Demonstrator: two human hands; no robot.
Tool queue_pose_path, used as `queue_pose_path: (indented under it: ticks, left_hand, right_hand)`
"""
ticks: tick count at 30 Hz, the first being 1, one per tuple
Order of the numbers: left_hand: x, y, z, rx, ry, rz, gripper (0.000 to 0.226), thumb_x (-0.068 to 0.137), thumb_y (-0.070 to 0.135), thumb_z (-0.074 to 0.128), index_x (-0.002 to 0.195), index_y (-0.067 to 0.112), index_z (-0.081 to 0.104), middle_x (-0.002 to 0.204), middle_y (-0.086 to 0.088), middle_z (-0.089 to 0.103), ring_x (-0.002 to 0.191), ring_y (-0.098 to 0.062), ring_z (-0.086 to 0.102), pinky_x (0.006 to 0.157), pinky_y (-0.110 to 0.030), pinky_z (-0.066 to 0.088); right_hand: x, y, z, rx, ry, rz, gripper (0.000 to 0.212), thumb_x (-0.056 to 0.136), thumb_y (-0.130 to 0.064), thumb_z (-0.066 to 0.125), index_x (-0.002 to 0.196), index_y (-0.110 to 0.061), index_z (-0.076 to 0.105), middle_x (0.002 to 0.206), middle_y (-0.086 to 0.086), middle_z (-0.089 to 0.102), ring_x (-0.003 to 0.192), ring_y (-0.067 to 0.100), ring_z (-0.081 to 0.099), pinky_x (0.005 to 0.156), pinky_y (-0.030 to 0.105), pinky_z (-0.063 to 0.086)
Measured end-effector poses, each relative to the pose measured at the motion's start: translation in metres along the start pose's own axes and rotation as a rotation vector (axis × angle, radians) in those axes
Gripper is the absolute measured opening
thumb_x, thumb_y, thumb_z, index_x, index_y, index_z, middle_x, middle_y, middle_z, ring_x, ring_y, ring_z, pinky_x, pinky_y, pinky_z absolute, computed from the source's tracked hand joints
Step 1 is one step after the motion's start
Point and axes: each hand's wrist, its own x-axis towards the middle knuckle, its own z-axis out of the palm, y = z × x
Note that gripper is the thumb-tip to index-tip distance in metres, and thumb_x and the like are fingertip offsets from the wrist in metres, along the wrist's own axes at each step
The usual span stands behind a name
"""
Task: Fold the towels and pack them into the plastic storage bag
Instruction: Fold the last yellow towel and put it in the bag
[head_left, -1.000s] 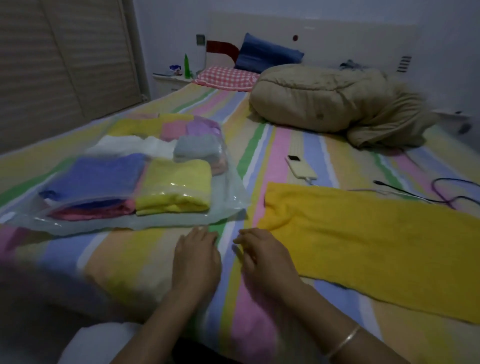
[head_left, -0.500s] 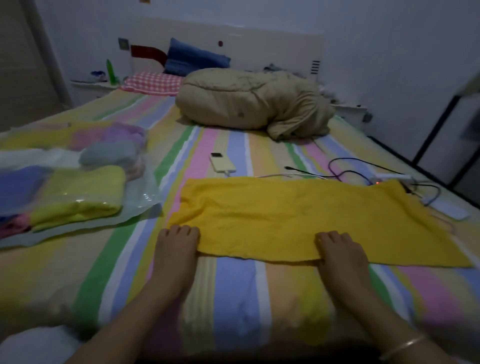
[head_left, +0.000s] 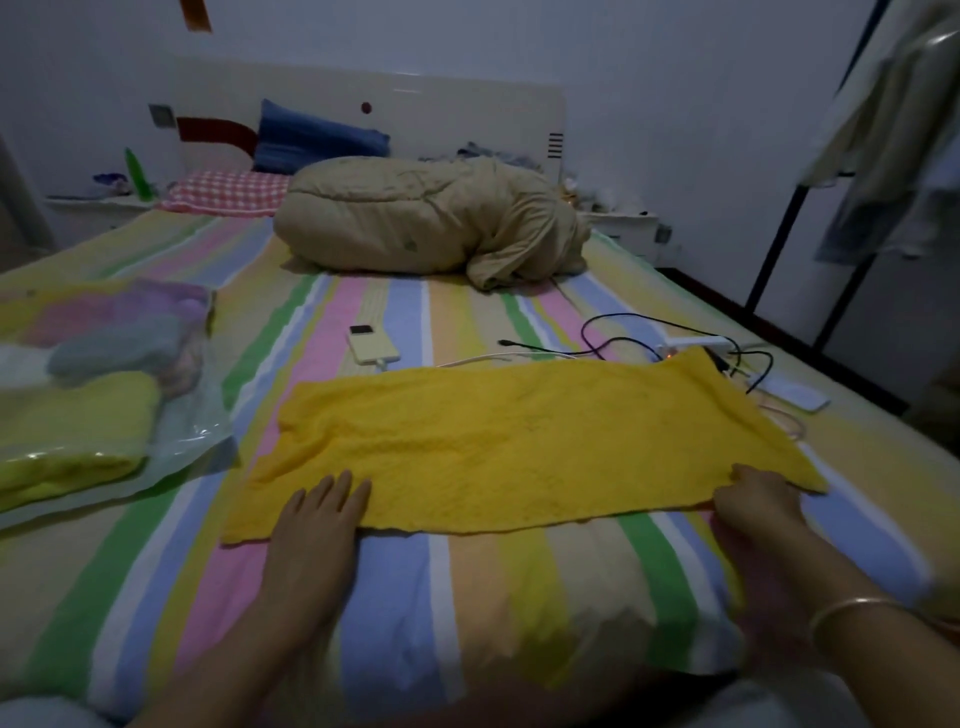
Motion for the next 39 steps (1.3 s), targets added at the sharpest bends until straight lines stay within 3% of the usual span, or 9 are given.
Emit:
queue_pose_path:
  ticks: [3,6,11,15,20,25,30,36,39]
  left_hand:
    - [-0.003,-0.001,0.0,-0.027,-0.026,0.009,0.06,0.071,0.016,0.03,0.117,0.011,0.069,0.117,-0.016,0.068,0.102,-0.036,0.067,0.078,-0.046,0.054]
    - [-0.005,0.0,-0.003,-0.067,-0.018,0.017,0.06,0.07,0.017,0.03,0.113,0.01,0.071,0.114,-0.015,0.069,0.1,-0.035,0.068,0.075,-0.046,0.056]
    - [-0.013,-0.005,-0.014,-0.117,-0.019,0.055,0.055,0.054,0.017,0.05,0.102,0.014,0.075,0.106,-0.009,0.073,0.095,-0.029,0.071,0.071,-0.043,0.059]
    - [-0.02,-0.013,-0.021,-0.141,0.01,0.113,0.045,0.063,0.031,0.049,0.099,0.021,0.076,0.105,-0.004,0.074,0.091,-0.024,0.072,0.068,-0.034,0.058]
    - [-0.017,-0.027,-0.033,-0.495,0.161,-0.15,0.045,0.074,0.034,0.032,0.096,0.03,0.071,0.107,0.01,0.069,0.101,-0.017,0.063,0.081,-0.031,0.049]
    - [0.007,-0.062,-0.024,-0.378,0.261,-0.39,0.024,0.083,0.019,0.056,0.106,0.018,0.063,0.102,-0.01,0.064,0.097,-0.034,0.059,0.073,-0.042,0.05]
    - [0.016,-0.09,-0.007,-0.501,0.112,-0.624,0.039,0.089,0.045,0.057,0.116,0.018,0.053,0.104,-0.006,0.067,0.099,-0.03,0.062,0.077,-0.038,0.049]
    - [0.004,-0.086,-0.006,-0.551,0.163,-0.655,0.027,0.085,0.05,0.06,0.106,0.037,0.049,0.076,0.013,0.057,0.08,-0.019,0.062,0.062,-0.031,0.044]
    - [-0.003,-0.079,-0.008,-0.568,0.222,-0.676,0.022,0.084,0.049,0.06,0.101,0.041,0.047,0.068,0.016,0.056,0.069,-0.014,0.06,0.054,-0.029,0.039]
  right_hand:
    - [-0.001,-0.03,0.003,0.042,0.104,-0.155,0.035,0.085,-0.009,0.054,0.119,-0.003,0.048,0.132,0.024,0.043,0.117,0.042,0.04,0.09,0.047,0.041]
    - [-0.037,-0.083,0.002,0.071,0.19,-0.445,0.052,0.083,-0.002,0.056,0.134,-0.006,0.045,0.142,0.017,0.04,0.132,0.036,0.031,0.102,0.046,0.035]
    - [-0.13,-0.173,0.025,0.065,-0.1,-1.11,0.063,0.083,-0.011,0.053,0.144,-0.018,0.041,0.152,0.0,0.036,0.146,0.025,0.017,0.116,0.036,0.018]
    - [-0.178,-0.2,0.051,0.075,-0.328,-1.346,0.045,0.084,-0.01,0.051,0.125,-0.024,0.063,0.149,-0.004,0.039,0.138,0.015,0.031,0.108,0.037,0.037]
    - [-0.159,-0.214,0.057,0.288,-0.322,-1.218,0.04,0.067,-0.01,0.04,0.086,-0.022,0.074,0.117,-0.006,0.063,0.112,0.016,0.054,0.086,0.038,0.048]
    - [-0.118,-0.244,0.059,0.338,-0.111,-1.099,0.034,0.072,-0.016,0.041,0.091,-0.027,0.066,0.106,-0.005,0.059,0.103,0.017,0.052,0.073,0.038,0.048]
    - [-0.083,-0.332,0.076,0.337,-0.057,-1.158,0.03,0.085,-0.004,0.05,0.102,-0.023,0.066,0.109,0.0,0.06,0.108,0.02,0.05,0.08,0.036,0.045]
    - [-0.052,-0.456,0.137,-0.109,-0.185,-1.095,0.04,0.098,-0.036,0.049,0.131,-0.014,0.051,0.129,0.011,0.054,0.119,0.031,0.049,0.089,0.041,0.043]
    - [-0.048,-0.482,0.158,-0.326,-0.196,-1.071,0.033,0.095,-0.039,0.053,0.108,-0.009,0.057,0.113,0.014,0.057,0.107,0.034,0.057,0.076,0.036,0.041]
